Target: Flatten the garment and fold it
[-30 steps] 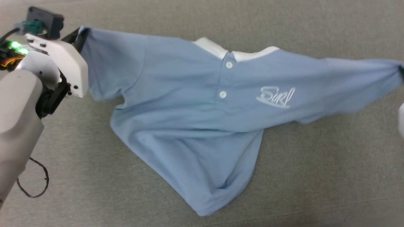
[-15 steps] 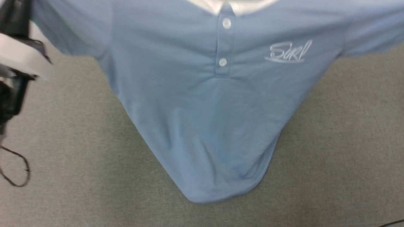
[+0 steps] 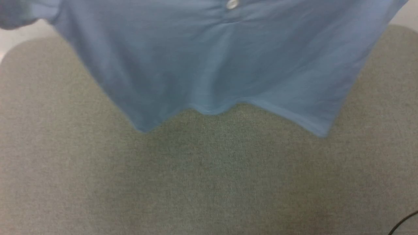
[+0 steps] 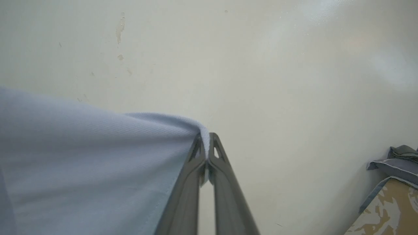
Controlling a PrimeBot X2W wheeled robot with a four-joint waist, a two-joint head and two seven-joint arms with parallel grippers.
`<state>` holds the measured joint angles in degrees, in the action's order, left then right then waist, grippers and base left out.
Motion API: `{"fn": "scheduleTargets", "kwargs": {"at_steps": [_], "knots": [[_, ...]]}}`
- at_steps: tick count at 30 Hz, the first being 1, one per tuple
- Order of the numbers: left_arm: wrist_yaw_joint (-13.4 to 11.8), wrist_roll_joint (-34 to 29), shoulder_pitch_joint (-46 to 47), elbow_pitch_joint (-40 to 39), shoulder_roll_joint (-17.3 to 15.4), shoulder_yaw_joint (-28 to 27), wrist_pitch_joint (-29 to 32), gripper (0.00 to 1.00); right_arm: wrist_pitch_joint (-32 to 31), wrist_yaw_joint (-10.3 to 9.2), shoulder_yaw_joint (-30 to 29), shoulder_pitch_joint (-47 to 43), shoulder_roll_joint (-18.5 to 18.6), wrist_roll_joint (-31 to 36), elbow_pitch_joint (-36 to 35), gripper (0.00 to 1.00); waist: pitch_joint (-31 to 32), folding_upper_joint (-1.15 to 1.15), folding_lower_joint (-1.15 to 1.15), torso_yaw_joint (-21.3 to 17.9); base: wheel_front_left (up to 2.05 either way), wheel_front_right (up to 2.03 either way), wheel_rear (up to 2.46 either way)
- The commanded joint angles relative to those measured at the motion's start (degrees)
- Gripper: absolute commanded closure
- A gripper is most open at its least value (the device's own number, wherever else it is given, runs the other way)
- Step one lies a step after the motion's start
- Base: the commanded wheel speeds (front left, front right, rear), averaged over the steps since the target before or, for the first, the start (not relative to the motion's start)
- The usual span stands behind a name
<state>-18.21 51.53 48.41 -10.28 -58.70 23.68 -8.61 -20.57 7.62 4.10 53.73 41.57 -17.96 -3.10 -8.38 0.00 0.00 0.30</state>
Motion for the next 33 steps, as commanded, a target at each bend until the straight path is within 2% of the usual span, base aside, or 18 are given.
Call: {"fn": "scheduleTargets", "kwargs": {"at_steps": [1, 2, 5, 8, 13, 16, 19, 24, 28, 33], "knots": [[0.4, 0.1, 1.9, -0.2, 0.3, 0.7, 1.5, 1.0, 0.0, -0.13, 0.8, 4.0, 0.1, -0.3, 2.7, 1.0, -4.0, 0.0, 0.0, -0.5, 0.0, 0.0, 0.0], [0.4, 0.1, 1.9, -0.2, 0.3, 0.7, 1.5, 1.0, 0.0, -0.13, 0.8, 4.0, 0.1, -0.3, 2.7, 1.0, -4.0, 0.0, 0.0, -0.5, 0.0, 0.0, 0.0], [1.6, -0.8, 6.4, 1.8, 0.9, 1.9, 4.3, 1.0, 1.0, -0.13, 3.2, 11.7, 0.1, 0.6, 7.6, 1.0, -8.1, 0.0, 0.0, -1.0, 0.0, 0.0, 0.0], [4.1, -2.5, 12.6, 5.9, 2.1, 3.8, 7.5, 1.0, 3.2, -0.13, 6.1, 19.8, -0.2, 2.5, 13.6, 1.0, -12.4, 0.0, 0.0, -1.8, 0.0, 0.0, 0.0], [8.4, -5.9, 25.9, 15.4, 6.4, 6.6, 11.4, 1.0, 7.8, -0.13, 9.1, 32.1, -3.1, 5.0, 24.5, 1.0, -19.7, 0.0, 0.0, -3.2, 0.0, 0.0, 0.0], [10.0, -7.2, 33.8, 22.0, 10.0, 6.8, 11.3, 1.0, 11.2, -0.13, 9.1, 38.3, -5.4, 7.0, 31.1, 1.0, -23.3, 0.0, 0.0, -3.8, 0.0, 0.0, 0.0], [11.1, -9.1, 40.8, 28.6, 13.6, 7.2, 9.2, 1.0, 15.0, -0.13, 8.5, 43.7, -7.9, 8.9, 37.2, 1.0, -26.0, 0.0, 0.0, -4.0, 0.0, 0.0, 0.0], [12.4, -10.6, 49.7, 37.6, 19.1, 5.9, 1.5, 1.0, 20.5, -0.13, 5.5, 50.1, -12.6, 10.9, 45.9, 1.0, -27.9, 0.0, 0.0, -4.1, 0.0, 0.0, 0.0], [12.9, -11.9, 54.4, 43.1, 21.5, 5.1, -3.7, 1.0, 25.1, -0.13, 3.7, 53.6, -14.1, 14.0, 50.7, 1.0, -28.6, 0.0, 0.0, -3.7, 0.0, 0.0, 0.0], [14.3, -13.3, 55.5, 46.2, 22.9, 4.2, -6.0, 1.0, 29.2, -0.13, 1.6, 55.2, -15.5, 16.4, 55.5, 1.0, -29.6, 0.0, 0.0, -2.9, 0.0, 0.0, 0.0]]}}
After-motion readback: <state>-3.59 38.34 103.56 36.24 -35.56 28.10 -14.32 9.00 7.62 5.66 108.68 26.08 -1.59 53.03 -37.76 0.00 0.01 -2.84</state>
